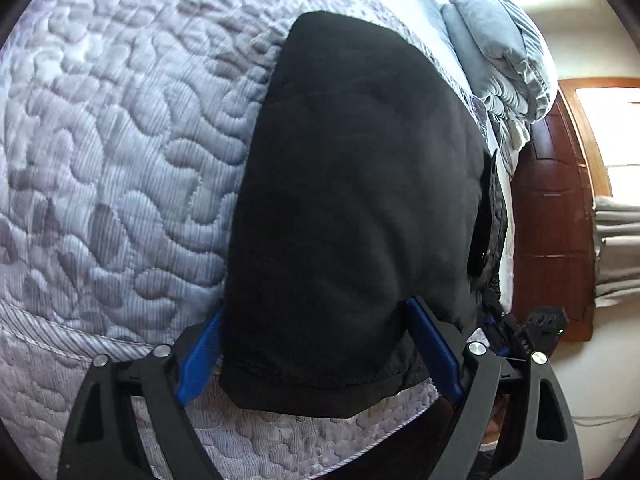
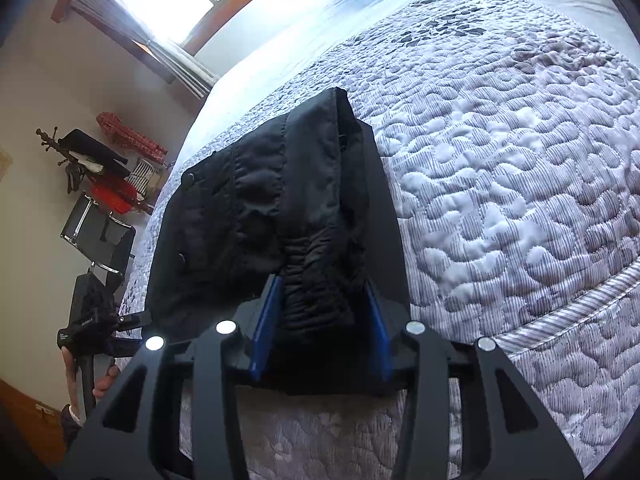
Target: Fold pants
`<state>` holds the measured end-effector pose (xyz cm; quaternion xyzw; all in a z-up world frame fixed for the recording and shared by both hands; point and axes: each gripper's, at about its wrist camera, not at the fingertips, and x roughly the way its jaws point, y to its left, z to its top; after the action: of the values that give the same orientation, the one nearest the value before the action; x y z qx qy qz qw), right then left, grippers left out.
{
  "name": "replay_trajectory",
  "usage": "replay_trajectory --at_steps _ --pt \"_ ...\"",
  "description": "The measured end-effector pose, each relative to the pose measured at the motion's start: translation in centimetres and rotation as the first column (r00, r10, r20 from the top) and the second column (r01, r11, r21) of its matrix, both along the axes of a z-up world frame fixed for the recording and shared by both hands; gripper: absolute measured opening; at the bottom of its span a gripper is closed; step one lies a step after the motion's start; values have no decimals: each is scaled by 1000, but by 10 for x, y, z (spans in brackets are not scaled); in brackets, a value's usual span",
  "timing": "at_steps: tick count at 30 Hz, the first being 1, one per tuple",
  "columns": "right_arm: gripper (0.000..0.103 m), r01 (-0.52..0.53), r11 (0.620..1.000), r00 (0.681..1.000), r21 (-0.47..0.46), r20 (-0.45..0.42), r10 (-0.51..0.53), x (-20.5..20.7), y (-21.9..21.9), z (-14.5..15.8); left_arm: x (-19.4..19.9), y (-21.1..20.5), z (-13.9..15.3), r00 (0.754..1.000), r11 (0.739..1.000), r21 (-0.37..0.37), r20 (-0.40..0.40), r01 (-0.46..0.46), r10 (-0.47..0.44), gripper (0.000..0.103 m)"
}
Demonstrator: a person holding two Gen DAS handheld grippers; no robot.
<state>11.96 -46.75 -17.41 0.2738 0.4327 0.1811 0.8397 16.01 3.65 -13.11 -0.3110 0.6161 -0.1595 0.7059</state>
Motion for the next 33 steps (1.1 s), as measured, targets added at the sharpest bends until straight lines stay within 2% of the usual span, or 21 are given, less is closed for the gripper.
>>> replay_trajectory --at_steps 2,4,5,7,10,12,14,15,17,23,29,31,33 --pt "41 2 1000 1000 0 2 -2 0 -1 0 -3 -2 7 1000 1000 24 14 -2 2 71" --pt "41 2 1000 1000 0 7 -2 0 -2 2 -9 2 18 999 999 -29 43 -30 31 58" --pt "41 3 1000 1000 1 11 -3 0 -3 2 -13 4 23 998 998 -51 58 -30 33 56" --pt "41 9 1000 1000 -4 12 -9 0 -4 3 -19 2 26 997 998 -46 71 -33 36 55" --pt "46 12 1000 1000 -12 -2 -12 0 -5 -1 -25 -3 13 997 1000 16 73 -27 26 55" --pt "59 3 999 1000 -34 2 -3 -3 -3 1 -29 2 10 996 999 5 76 -42 42 55" --pt "76 7 995 1000 -101 9 -6 -7 -1 5 -34 6 10 996 999 -6 79 -42 43 54" --pt "78 9 993 1000 -120 14 -7 -9 -2 8 -37 8 10 996 999 -5 79 -44 44 54" --pt "91 12 996 1000 -93 18 -10 -12 -10 10 -40 8 11 996 999 10 84 -44 43 54" --pt "92 3 1000 993 6 -115 -2 2 -27 -12 -30 -8 13 995 998 45 94 -45 40 56" --pt "95 -36 989 984 144 -166 60 17 -26 -34 -24 -11 8 997 998 50 75 -38 34 65" --pt "97 -51 978 975 203 -200 93 24 -18 -46 -25 -10 7 997 998 56 77 -37 32 65" --pt "96 -38 978 978 205 -193 78 26 -15 -48 -23 -13 8 996 998 60 87 -30 25 65"
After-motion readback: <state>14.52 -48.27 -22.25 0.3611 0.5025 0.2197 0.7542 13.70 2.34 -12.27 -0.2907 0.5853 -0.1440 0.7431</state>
